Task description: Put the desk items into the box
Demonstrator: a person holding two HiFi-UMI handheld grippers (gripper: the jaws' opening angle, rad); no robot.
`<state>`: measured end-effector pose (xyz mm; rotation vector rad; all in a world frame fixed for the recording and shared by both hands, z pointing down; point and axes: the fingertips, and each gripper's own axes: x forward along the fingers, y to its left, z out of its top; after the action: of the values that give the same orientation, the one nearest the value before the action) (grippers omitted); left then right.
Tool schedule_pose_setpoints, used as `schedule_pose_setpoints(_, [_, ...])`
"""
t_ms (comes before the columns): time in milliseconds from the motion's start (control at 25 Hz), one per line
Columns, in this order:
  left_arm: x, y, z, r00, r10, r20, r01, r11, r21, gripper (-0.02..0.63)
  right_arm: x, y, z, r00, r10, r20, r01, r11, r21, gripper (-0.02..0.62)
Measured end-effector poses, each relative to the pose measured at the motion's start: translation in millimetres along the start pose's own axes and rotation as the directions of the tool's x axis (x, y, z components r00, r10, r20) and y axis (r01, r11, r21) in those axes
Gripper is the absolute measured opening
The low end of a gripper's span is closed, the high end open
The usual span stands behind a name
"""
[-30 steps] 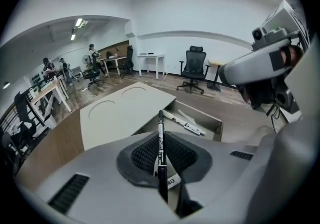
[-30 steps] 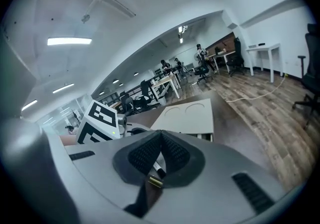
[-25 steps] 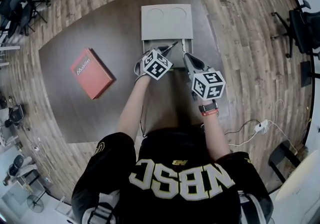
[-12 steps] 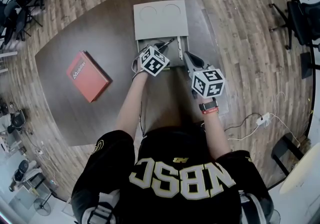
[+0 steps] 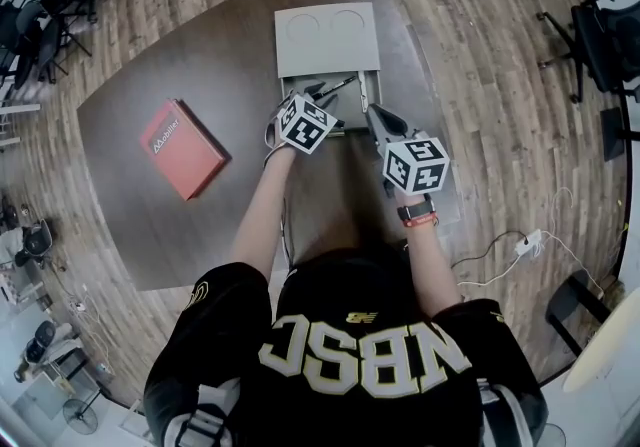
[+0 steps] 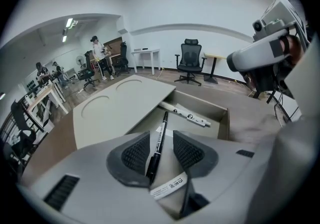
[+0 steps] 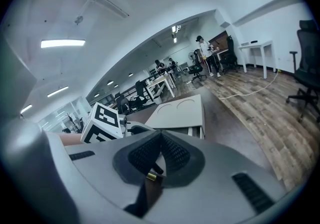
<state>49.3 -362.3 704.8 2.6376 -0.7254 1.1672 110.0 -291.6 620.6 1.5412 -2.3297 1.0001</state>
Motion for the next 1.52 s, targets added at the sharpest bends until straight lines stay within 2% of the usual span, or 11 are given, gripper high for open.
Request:
schedule_pose_setpoints(240, [-45.2,4.3,10.5,0.993,0.088,0.079,-0.080,0.992,-0.102,0.154,-13.5,18.4,5.7,1.000,-0.002,0.028,0.003,1.000,-0.028,0.006])
schedule_pose_setpoints(520, [-117.6,8.8,17.6,0.956,0.215,0.199,-0.157,0.950,-0.268,0.110,-30.8,44.7,14.9,0.997,-0.008,0.076,0.016,0.995,-0.099,0.006])
schedule_pose_setpoints(680, [-162.0,8.9,18.9,0.920,0.287,0.266,-0.195,0.926,-0.324,0.082,-41.9,62.5,19.5,0.994,-0.008,0.106,0.023,0.989,-0.143,0.006])
schedule_pose_setpoints(960, [-231.1,-9.4,24.0,0.852,0.365,0.375,-0.206,0.892,-0.402,0.052,-66.7,91.6,24.3,0.987,-0.010,0.163,0.045,0.975,-0.218,0.006])
schedule_pose_setpoints(1320, [-295.1,-40.6,23.4,0.735,0.444,0.513,-0.192,0.861,-0.470,0.020,-94.9,121.2,17.6,0.973,-0.026,0.229,0.092,0.955,-0.282,0.006])
schedule_pose_setpoints(1520, [-302.6,-52.7,22.2,0.714,0.449,0.537,-0.188,0.862,-0.471,0.018,-104.4,127.7,15.8,0.967,-0.033,0.251,0.109,0.950,-0.292,0.006])
